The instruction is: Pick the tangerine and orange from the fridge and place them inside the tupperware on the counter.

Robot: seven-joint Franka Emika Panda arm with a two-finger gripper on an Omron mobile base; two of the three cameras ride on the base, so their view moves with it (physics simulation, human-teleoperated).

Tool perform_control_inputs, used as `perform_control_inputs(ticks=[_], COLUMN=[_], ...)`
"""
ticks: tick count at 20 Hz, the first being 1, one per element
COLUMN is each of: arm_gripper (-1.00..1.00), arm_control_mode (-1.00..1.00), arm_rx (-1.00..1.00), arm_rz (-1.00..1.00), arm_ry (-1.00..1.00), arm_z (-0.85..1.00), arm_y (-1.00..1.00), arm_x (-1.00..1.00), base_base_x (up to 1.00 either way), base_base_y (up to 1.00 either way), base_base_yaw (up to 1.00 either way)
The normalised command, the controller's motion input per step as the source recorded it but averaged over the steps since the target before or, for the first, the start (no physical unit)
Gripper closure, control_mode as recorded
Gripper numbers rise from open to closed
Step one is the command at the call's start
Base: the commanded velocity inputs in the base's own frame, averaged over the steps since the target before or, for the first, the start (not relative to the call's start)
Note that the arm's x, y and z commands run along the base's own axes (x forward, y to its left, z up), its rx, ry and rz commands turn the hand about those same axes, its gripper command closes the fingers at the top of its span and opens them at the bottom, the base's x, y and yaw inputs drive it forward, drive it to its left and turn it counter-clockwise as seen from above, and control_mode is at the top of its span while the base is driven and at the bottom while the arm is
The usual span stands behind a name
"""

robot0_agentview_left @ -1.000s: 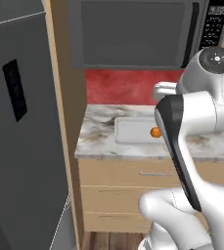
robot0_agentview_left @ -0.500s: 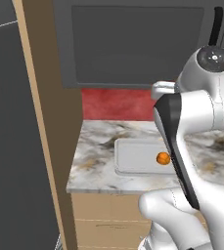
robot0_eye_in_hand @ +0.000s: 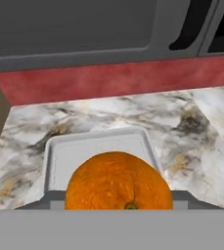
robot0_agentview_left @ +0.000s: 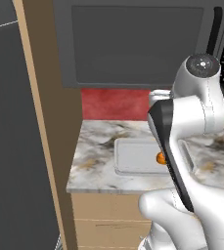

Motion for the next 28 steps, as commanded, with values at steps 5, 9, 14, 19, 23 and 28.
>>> perform_control_inputs(ticks=[5,9,14,19,23,28], arm_gripper=[1.00,1.00,1.00,1.00,1.00,1.00], arm_control_mode=[-1.00,-1.00,-1.00,-1.00,-1.00,-1.00], arm_rx=[0.00,0.00,0.00,0.00,0.00,0.00], arm_rz=[0.00,0.00,0.00,0.01,0.01,0.00], arm_ry=[0.25,0.33,0.26,0.12,0.00,0.00], arm_z=[-0.66,-0.59,-0.59,-0.58,-0.61,-0.48], arm_y=[0.00,0.00,0.00,0.00,0.00,0.00], arm_x=[-0.01,0.03,0.01,0.09,0.11,0.39], base_base_x=[0.00,0.00,0.00,0.00,0.00,0.00], base_base_y=[0.00,0.00,0.00,0.00,0.00,0.00], base_base_yaw=[0.00,0.00,0.00,0.00,0.00,0.00])
